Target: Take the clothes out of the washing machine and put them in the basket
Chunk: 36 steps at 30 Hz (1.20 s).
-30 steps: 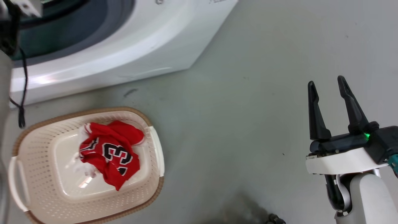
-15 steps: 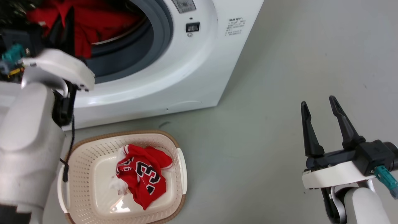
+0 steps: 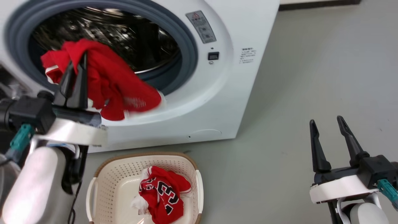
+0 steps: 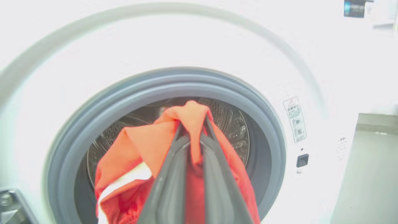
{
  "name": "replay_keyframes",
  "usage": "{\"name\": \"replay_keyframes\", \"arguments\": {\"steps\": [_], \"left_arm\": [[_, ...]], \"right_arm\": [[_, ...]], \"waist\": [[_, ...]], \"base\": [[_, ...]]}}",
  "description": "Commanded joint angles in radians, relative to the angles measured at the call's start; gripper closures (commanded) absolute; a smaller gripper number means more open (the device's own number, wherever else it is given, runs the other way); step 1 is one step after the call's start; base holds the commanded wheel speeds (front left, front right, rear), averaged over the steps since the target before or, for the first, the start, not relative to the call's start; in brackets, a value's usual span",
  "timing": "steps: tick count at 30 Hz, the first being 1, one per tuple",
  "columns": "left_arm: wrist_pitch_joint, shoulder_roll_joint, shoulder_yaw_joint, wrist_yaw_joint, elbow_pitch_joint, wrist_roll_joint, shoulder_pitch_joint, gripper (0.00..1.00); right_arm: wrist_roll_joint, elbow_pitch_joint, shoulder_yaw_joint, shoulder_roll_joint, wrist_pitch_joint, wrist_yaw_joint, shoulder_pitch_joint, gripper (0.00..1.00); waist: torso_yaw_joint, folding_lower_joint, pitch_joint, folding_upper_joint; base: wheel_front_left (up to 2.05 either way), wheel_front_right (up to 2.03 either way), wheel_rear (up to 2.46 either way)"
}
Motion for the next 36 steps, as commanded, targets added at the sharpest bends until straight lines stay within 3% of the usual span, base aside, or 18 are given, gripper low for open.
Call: {"name": "replay_keyframes", "arguments": {"steps": [1,9,17,27,36], "left_arm": [[0.015,0.002,-0.006,0.012,-0.065,0.005,0.042,1.00],[0.179,0.031,-0.025,0.044,-0.259,-0.057,0.214,1.00],[0.268,0.045,-0.060,0.032,-0.209,-0.110,0.321,1.00],[0.291,0.000,-0.131,-0.002,0.118,-0.111,0.285,1.00],[0.236,-0.087,-0.164,-0.083,0.514,-0.128,0.094,1.00]], "right_arm": [[-0.004,0.005,-0.005,0.001,-0.002,-0.001,0.016,0.00],[-0.005,0.002,-0.017,0.001,-0.002,-0.001,0.032,0.00],[-0.021,-0.003,-0.022,0.000,-0.002,-0.001,0.009,0.00],[-0.043,-0.028,-0.021,0.000,-0.002,-0.001,-0.029,0.00],[-0.049,-0.064,-0.036,0.000,-0.002,-0.001,-0.054,0.00]], "waist": [[0.035,0.0003,-0.035,-0.0001],[0.088,0.0003,-0.048,-0.0001],[0.111,0.0003,-0.009,-0.0001],[0.091,0.0003,0.137,-0.0001],[0.065,0.0003,0.301,-0.0001]], "base": [[0.00,0.00,0.00],[0.00,0.00,0.00],[0.00,0.00,0.00],[0.00,0.00,0.00],[0.00,0.00,0.00]]}}
